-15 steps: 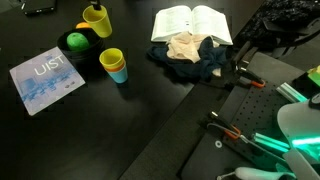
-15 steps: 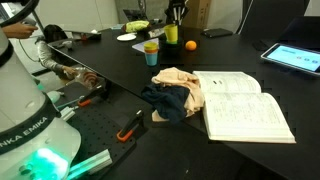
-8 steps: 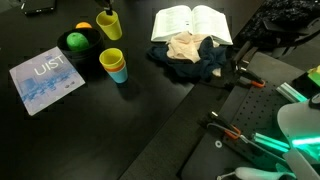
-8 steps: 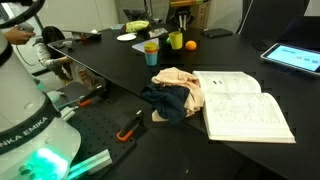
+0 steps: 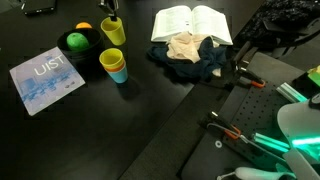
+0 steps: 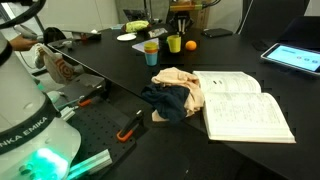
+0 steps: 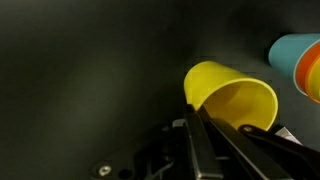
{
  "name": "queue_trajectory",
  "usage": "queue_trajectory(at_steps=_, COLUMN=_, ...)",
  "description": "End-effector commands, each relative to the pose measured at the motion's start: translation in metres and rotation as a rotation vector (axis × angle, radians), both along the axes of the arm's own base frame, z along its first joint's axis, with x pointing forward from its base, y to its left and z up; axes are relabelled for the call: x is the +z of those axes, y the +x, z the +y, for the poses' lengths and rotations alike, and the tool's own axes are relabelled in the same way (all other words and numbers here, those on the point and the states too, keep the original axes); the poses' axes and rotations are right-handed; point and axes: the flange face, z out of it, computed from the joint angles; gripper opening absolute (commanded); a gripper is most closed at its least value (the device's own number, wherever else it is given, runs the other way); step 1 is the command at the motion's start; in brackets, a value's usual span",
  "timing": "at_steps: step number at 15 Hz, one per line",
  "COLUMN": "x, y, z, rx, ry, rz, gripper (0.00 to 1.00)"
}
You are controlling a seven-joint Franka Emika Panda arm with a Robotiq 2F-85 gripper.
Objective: Separate the cups
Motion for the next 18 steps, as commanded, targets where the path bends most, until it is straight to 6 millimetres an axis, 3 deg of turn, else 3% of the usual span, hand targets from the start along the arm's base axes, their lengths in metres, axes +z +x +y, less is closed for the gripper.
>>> queue_trajectory(at_steps=1, x=-0.011, y=-0.006, z=0.005, rx=-0.020, ry=0.049, rz=0.010, gripper=0.01)
queue_trajectory(at_steps=7, x=-0.034, y=-0.015, z=0.010, rx=-0.043, ry=0.090, rz=0.055, gripper=0.01)
queue_trajectory(at_steps=13, x=-0.042, y=-0.016, z=0.006, rx=-0.051, ry=0.093, rz=0.063, gripper=0.01)
queue_trajectory(at_steps=14, x=-0.043, y=-0.016, z=0.005, rx=-0.051, ry=0.086, rz=0.070, gripper=0.31)
queue_trajectory(at_steps=15, x=-0.043, y=-0.016, z=0.005, rx=-0.047, ry=0.087, rz=0.067, gripper=0.31)
queue_trajectory(at_steps=18, x=-0.042, y=-0.016, z=0.004, rx=-0.054, ry=0.087, rz=0.068, gripper=0.54)
